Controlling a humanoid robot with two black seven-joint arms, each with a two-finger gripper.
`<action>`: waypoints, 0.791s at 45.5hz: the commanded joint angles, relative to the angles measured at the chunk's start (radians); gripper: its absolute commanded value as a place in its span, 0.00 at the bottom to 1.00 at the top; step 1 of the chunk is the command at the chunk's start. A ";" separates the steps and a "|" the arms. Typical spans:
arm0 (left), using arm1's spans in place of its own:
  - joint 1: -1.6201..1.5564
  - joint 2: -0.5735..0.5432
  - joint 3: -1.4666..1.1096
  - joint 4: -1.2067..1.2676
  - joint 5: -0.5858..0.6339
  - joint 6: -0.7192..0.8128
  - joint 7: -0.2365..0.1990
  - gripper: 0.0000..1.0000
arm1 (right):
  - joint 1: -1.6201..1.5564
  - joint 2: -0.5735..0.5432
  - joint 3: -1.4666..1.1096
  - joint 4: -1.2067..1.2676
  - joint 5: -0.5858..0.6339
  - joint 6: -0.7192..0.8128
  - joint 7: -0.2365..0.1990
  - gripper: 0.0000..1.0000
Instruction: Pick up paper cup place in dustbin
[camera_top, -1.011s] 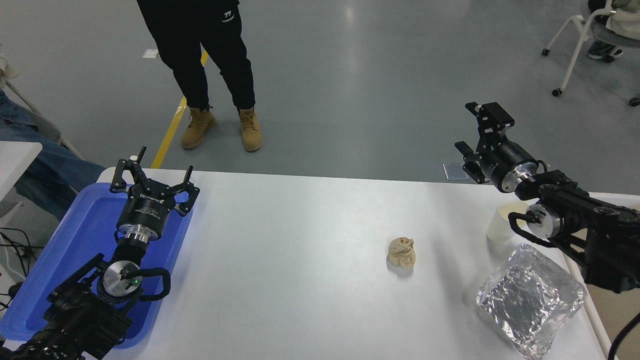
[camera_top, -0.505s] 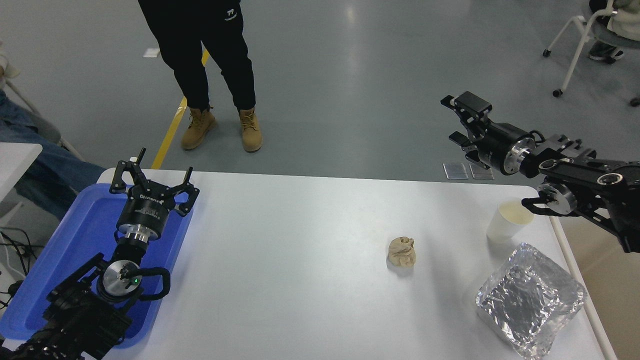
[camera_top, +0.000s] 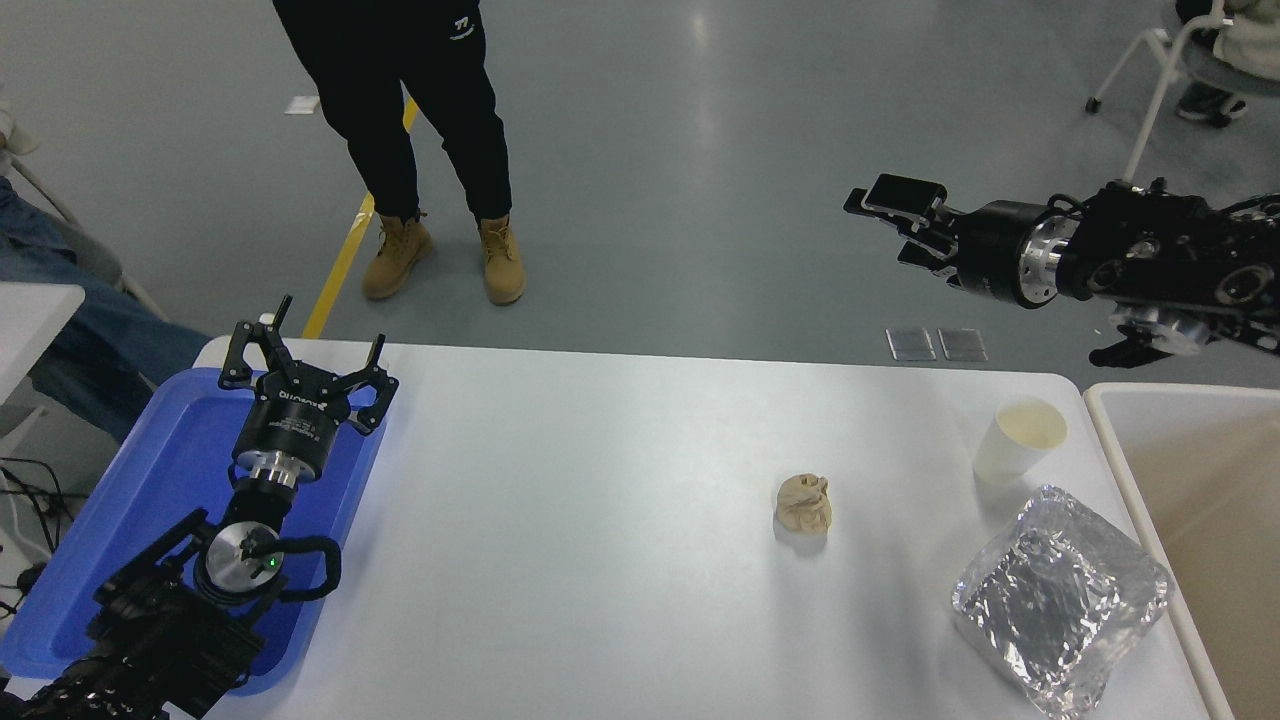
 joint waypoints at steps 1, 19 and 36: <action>0.000 0.000 0.000 0.000 -0.001 0.002 0.000 1.00 | 0.165 0.075 -0.194 0.129 -0.001 0.011 -0.002 1.00; 0.000 0.000 0.000 0.000 0.001 0.002 0.000 1.00 | 0.349 0.104 -0.360 0.421 -0.033 0.037 -0.001 1.00; 0.000 0.000 0.000 0.000 -0.001 0.002 0.000 1.00 | 0.585 0.158 -0.446 0.553 -0.082 0.327 0.005 1.00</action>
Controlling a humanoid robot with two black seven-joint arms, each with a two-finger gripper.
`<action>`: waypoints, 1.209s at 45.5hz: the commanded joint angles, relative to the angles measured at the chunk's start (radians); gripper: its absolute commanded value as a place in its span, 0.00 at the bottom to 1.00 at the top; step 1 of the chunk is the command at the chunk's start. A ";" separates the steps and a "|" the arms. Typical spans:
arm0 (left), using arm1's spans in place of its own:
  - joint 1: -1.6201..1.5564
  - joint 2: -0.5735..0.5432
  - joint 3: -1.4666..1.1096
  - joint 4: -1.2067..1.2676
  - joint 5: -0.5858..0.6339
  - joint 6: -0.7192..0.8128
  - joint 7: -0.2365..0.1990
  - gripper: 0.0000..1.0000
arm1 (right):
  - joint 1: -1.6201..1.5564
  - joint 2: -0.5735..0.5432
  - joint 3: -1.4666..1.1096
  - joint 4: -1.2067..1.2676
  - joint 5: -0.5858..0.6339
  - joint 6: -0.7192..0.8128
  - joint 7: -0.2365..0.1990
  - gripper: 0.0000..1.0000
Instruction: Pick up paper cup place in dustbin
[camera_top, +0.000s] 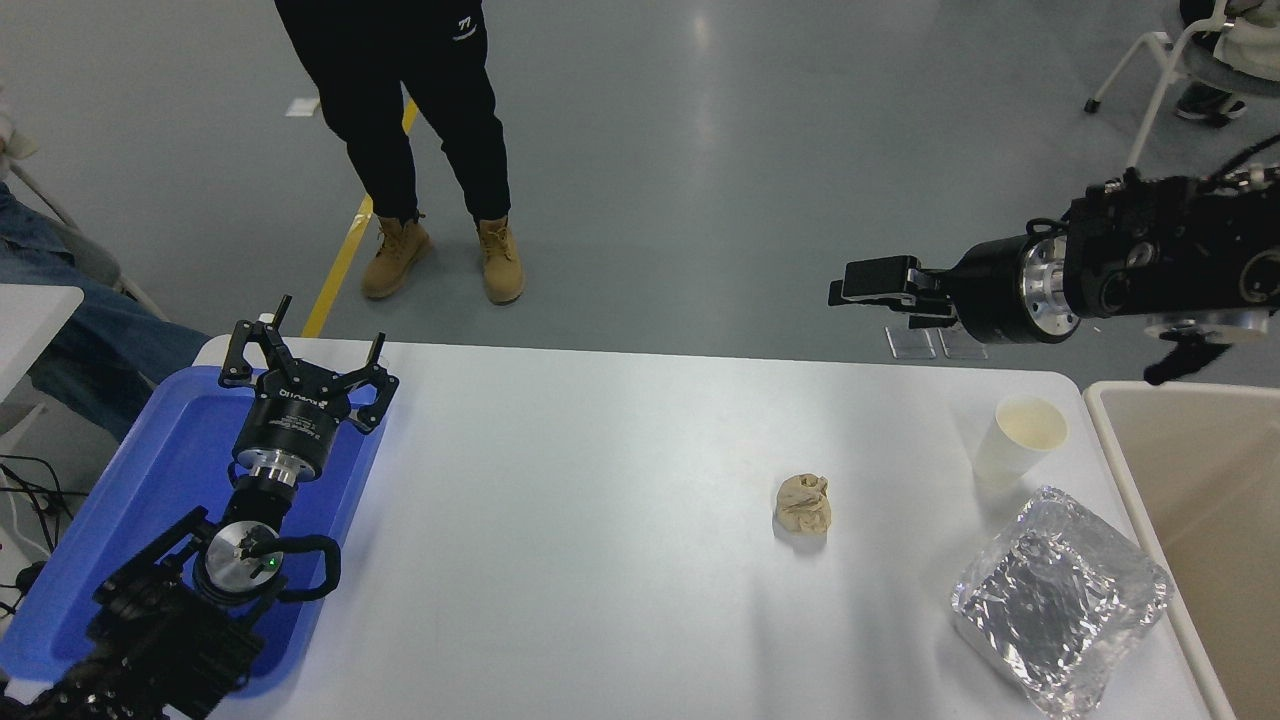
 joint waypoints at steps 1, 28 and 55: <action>0.000 0.000 0.000 0.001 -0.001 0.000 0.000 1.00 | 0.155 0.030 -0.047 0.076 -0.020 0.221 0.007 1.00; 0.000 -0.002 0.000 0.001 0.001 0.000 0.000 1.00 | 0.235 0.051 -0.039 0.033 -0.088 0.608 0.044 1.00; 0.000 -0.002 0.000 0.000 0.001 0.000 0.002 1.00 | 0.058 0.159 -0.050 -0.114 -0.183 0.507 0.034 1.00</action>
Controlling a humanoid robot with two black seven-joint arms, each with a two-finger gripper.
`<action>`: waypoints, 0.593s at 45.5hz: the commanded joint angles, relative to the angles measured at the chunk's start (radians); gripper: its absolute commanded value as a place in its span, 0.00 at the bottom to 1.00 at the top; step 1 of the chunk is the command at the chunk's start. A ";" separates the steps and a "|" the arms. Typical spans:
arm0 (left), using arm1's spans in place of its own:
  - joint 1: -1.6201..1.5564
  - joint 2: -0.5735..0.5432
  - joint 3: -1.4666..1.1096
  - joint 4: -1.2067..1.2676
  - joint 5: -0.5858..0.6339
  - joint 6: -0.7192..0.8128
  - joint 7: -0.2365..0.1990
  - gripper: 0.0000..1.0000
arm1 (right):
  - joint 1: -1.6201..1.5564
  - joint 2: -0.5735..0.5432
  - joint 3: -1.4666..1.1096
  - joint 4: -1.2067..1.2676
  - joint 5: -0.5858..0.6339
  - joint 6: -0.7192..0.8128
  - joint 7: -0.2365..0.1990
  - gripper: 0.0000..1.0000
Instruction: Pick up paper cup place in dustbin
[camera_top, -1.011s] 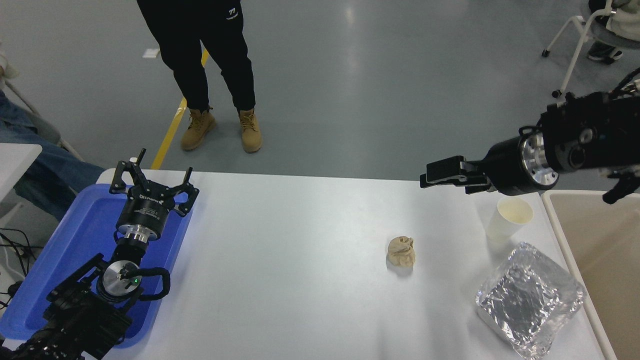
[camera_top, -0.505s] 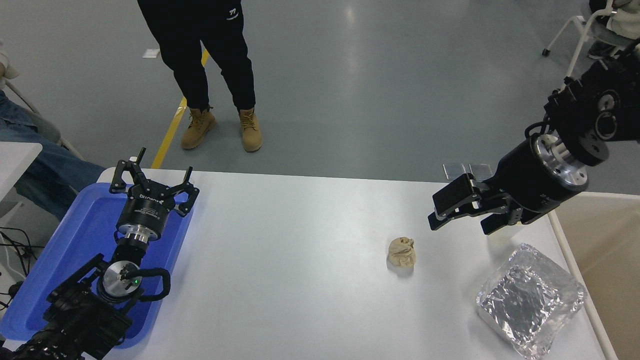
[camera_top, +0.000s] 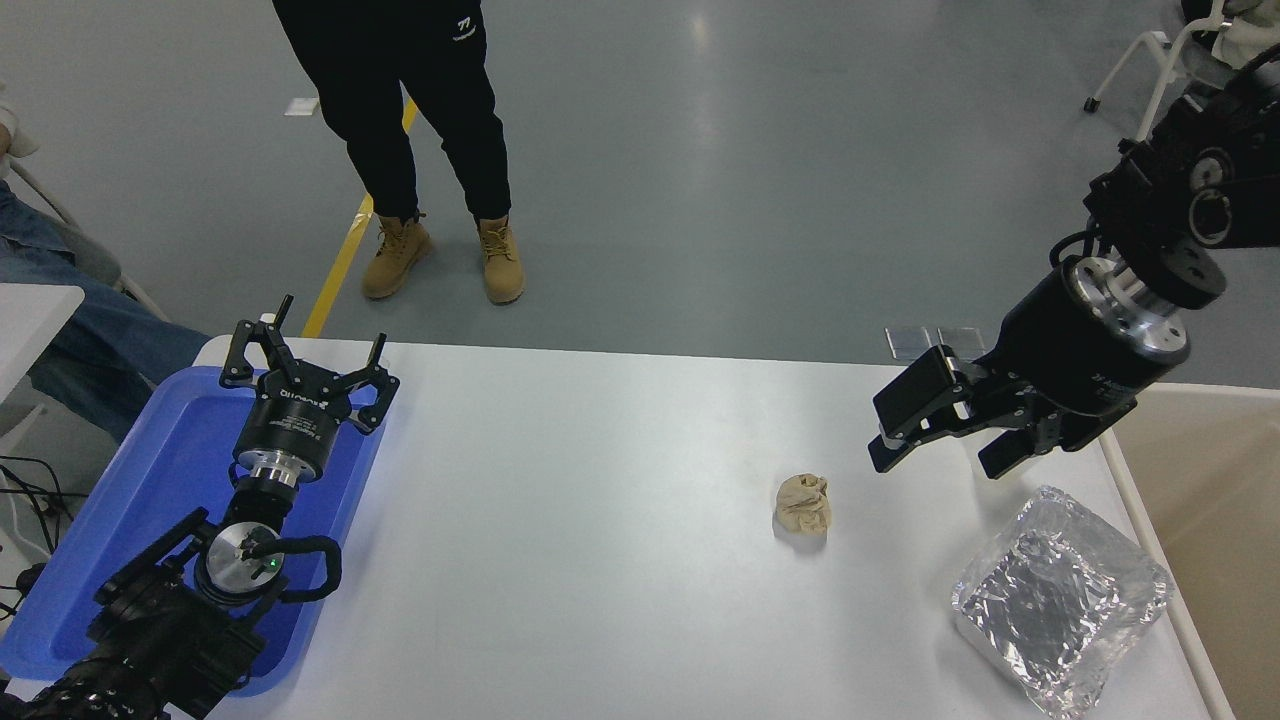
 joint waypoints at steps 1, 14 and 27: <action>0.000 0.000 0.000 0.000 0.000 0.000 0.001 1.00 | -0.071 0.044 -0.001 -0.061 -0.042 -0.035 -0.002 1.00; 0.000 0.000 0.000 0.000 0.000 0.000 0.000 1.00 | -0.123 0.049 0.007 -0.092 -0.033 -0.070 -0.001 1.00; 0.000 0.000 0.000 0.000 -0.002 0.000 0.000 1.00 | -0.196 -0.026 0.013 -0.116 -0.067 -0.133 0.001 1.00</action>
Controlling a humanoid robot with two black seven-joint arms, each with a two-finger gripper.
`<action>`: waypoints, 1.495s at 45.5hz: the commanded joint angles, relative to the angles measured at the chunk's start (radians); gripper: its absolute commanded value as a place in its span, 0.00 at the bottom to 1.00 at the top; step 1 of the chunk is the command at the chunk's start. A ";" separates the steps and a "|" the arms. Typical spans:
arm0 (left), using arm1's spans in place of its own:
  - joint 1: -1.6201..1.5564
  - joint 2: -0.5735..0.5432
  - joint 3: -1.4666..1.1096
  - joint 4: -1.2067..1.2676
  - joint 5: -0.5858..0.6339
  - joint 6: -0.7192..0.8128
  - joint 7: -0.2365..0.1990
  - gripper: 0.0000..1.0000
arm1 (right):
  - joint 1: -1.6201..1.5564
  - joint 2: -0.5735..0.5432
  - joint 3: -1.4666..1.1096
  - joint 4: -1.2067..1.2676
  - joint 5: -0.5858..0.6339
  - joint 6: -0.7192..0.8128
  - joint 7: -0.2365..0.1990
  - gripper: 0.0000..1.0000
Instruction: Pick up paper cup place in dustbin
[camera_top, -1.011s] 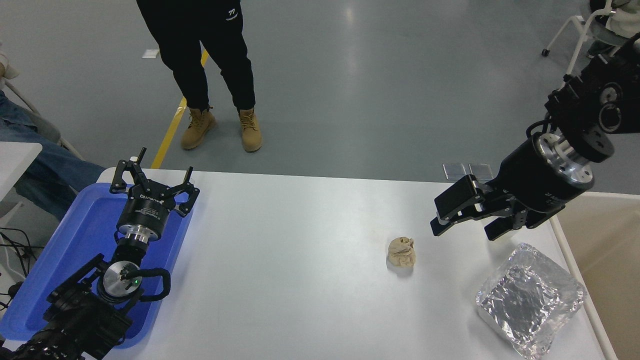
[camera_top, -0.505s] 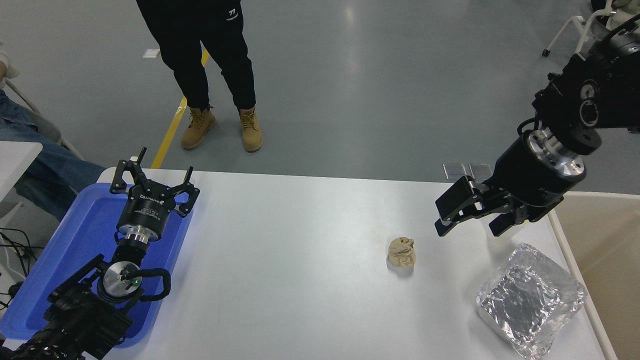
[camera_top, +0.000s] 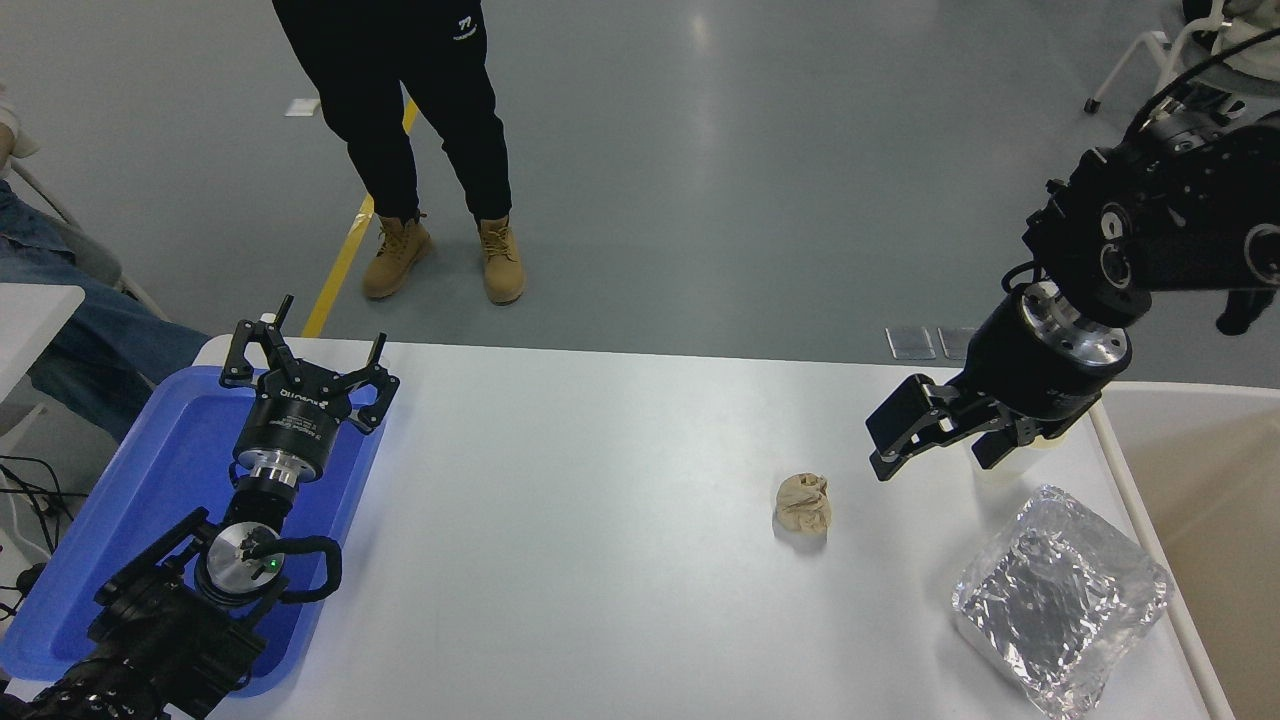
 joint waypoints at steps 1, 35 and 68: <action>0.000 0.000 0.000 0.000 -0.001 0.000 0.000 1.00 | -0.077 -0.062 0.007 -0.045 -0.033 -0.059 -0.001 1.00; 0.000 0.002 0.000 0.000 -0.001 -0.002 -0.001 1.00 | -0.703 -0.329 0.325 -0.778 -0.397 -0.157 -0.001 1.00; 0.000 0.002 0.002 0.000 -0.001 -0.002 0.000 1.00 | -0.957 -0.249 0.326 -1.014 -0.259 -0.421 -0.017 1.00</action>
